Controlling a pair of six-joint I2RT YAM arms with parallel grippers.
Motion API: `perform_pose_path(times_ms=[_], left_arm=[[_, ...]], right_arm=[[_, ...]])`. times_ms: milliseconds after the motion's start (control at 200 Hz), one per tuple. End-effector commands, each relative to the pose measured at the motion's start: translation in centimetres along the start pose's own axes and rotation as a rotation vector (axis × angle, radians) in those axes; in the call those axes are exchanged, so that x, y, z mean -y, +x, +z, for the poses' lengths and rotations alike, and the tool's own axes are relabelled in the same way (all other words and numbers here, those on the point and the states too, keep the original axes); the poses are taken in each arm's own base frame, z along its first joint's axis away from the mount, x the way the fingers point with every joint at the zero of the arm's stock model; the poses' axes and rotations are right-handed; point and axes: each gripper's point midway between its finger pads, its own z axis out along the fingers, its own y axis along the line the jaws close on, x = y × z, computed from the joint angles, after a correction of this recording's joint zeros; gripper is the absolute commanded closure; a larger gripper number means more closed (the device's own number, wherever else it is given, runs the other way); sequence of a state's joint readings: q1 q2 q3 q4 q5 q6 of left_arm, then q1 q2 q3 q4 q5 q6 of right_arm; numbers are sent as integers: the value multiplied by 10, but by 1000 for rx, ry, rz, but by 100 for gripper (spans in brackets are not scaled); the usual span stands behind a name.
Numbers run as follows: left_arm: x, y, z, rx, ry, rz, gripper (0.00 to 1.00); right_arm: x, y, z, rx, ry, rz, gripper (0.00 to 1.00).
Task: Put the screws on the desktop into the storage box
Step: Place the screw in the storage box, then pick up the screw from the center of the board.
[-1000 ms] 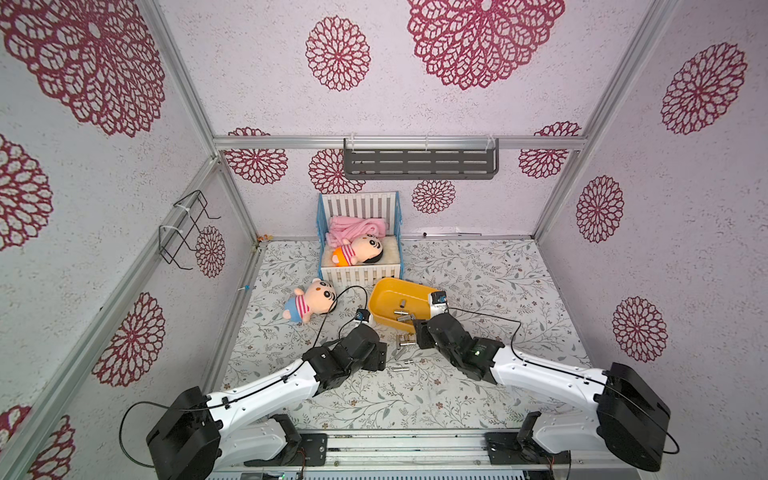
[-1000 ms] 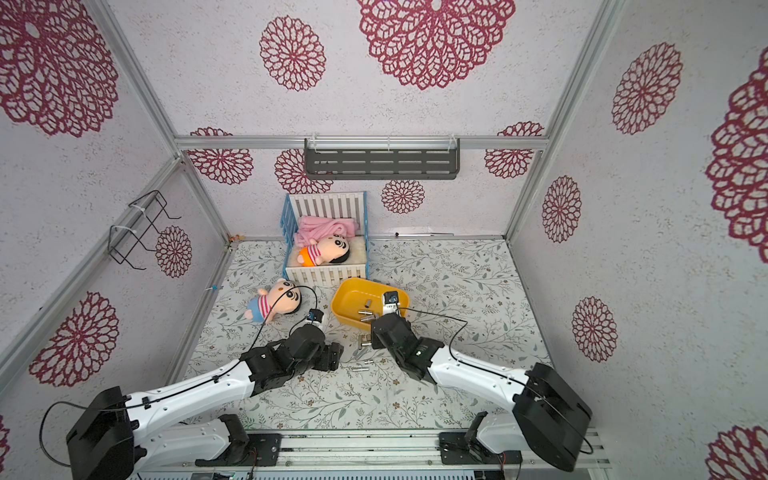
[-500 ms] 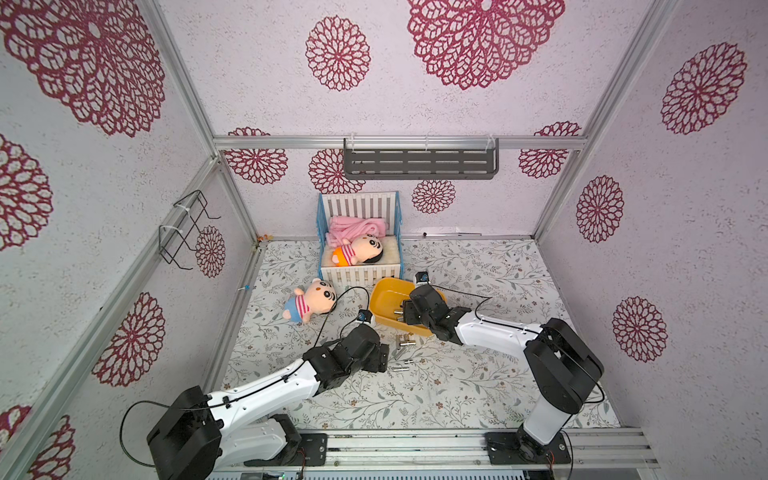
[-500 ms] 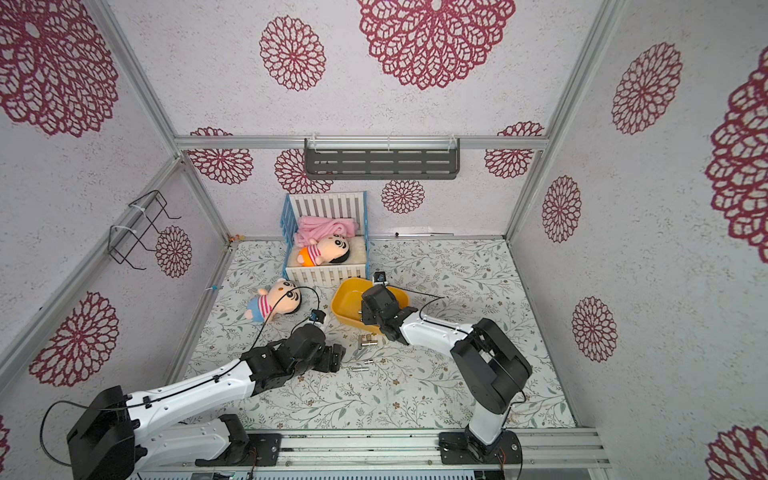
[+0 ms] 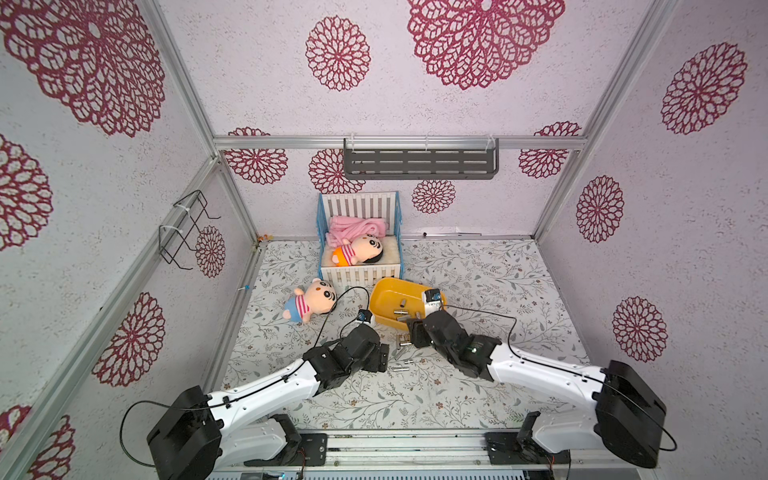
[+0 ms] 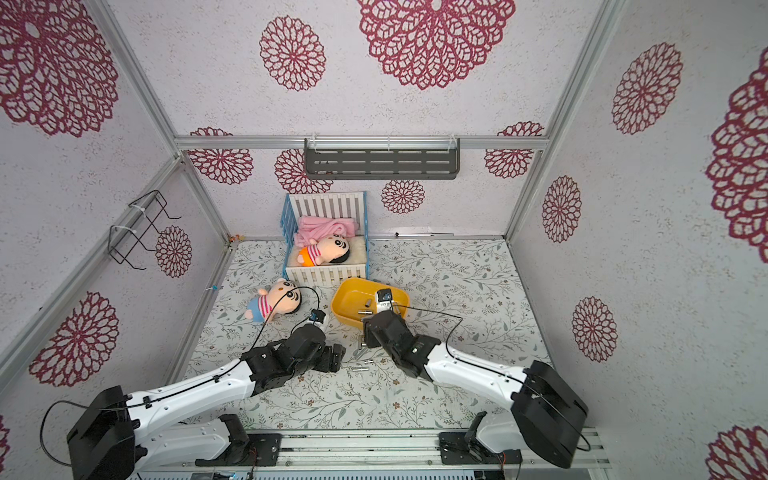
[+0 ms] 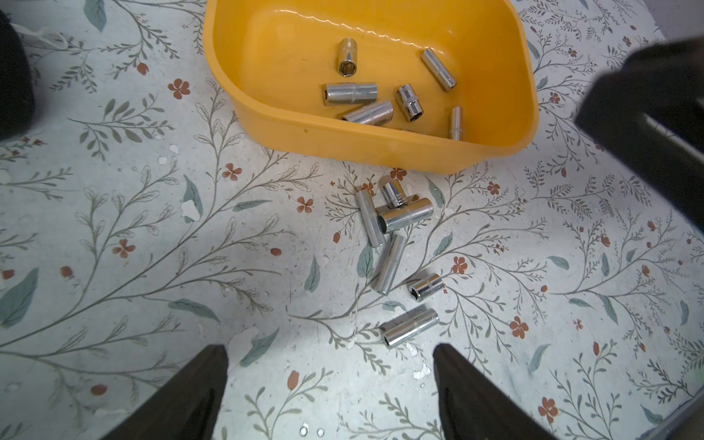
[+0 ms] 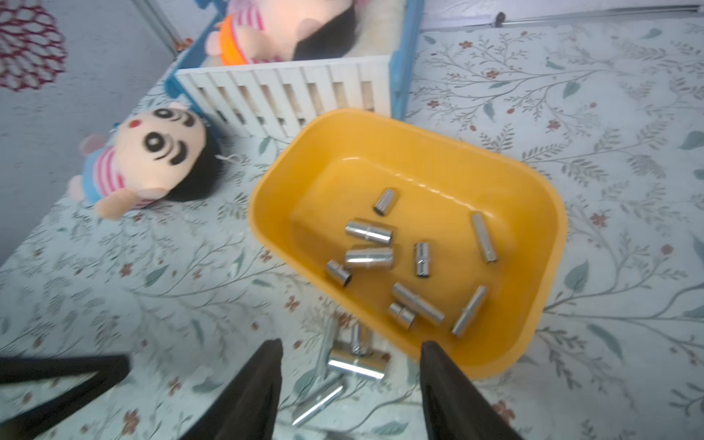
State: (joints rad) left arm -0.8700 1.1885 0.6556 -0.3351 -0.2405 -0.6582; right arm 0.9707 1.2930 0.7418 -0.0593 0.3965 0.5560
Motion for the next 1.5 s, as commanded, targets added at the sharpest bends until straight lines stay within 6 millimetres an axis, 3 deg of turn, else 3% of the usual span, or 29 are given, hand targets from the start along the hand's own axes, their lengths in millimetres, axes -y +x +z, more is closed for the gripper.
perform_pose_path(times_ms=[0,145,475,655,991,1496], left_arm=[[-2,-11,0,23,-23,-3,10],[-3,-11,1,24,-36,-1,9],[-5,-12,1,23,-45,-2,9],[-3,-11,2,17,-40,-1,9],[-2,-10,3,10,-36,-1,9],[-2,-8,5,0,-38,1,9]], right_arm=[[-5,18,-14,41,-17,81,40],[-18,58,-18,20,-105,161,42],[-13,101,9,-48,14,152,45],[-16,103,17,-53,32,138,47],[-9,101,29,-45,118,126,50],[7,113,47,-83,209,97,54]])
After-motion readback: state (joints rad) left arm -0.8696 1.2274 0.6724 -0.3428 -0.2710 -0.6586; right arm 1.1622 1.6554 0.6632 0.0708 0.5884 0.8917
